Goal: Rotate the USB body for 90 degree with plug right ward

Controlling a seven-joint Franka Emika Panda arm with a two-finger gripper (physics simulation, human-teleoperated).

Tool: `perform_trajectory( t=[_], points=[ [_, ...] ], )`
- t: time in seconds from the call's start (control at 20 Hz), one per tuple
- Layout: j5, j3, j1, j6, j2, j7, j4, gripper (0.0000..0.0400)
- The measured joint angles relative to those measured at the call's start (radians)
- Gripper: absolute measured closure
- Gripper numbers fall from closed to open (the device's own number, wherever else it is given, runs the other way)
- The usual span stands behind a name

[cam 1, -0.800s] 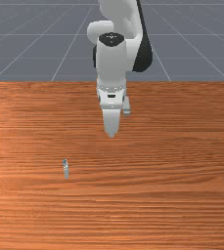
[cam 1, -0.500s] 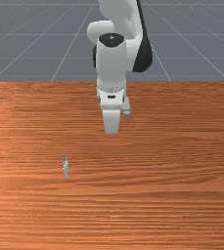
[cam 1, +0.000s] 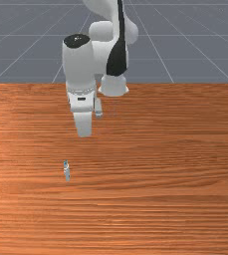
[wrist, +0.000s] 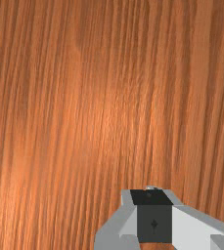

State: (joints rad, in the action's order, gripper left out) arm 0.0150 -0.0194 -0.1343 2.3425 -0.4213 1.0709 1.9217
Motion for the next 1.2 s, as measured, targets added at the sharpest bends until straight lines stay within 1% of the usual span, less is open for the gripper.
perform_trajectory(
  t=[0.05,0.2,0.25,0.3,0.35,0.4,0.5,0.6,0.65,0.75,0.95,1.2],
  points=[
    [0.005,-0.012,-0.012,-0.003,-0.005,-0.017,-0.008,0.0400],
    [0.010,-0.018,-0.065,-0.018,-0.028,0.089,-0.046,0.0400],
    [0.015,-0.027,-0.076,-0.021,-0.035,0.077,-0.056,0.0400],
    [0.009,-0.041,-0.078,-0.082,-0.058,0.051,-0.102,0.0400],
    [0.010,-0.044,-0.088,-0.086,-0.064,0.062,-0.112,0.0400],
    [0.002,-0.051,-0.089,-0.129,-0.103,0.055,-0.161,0.0400],
    [-0.001,-0.053,-0.088,-0.113,-0.167,0.051,-0.186,0.0400],
    [0.002,-0.052,-0.088,-0.066,-0.226,0.050,-0.193,0.0400],
    [0.010,-0.048,-0.092,-0.001,-0.229,0.056,-0.157,0.0400],
    [0.016,-0.044,-0.095,0.049,-0.246,0.061,-0.139,0.0400],
    [0.015,-0.044,-0.094,0.047,-0.293,0.058,-0.171,0.0400],
    [0.013,-0.043,-0.086,-0.055,-0.391,0.040,-0.358,0.0400]
  ],
)
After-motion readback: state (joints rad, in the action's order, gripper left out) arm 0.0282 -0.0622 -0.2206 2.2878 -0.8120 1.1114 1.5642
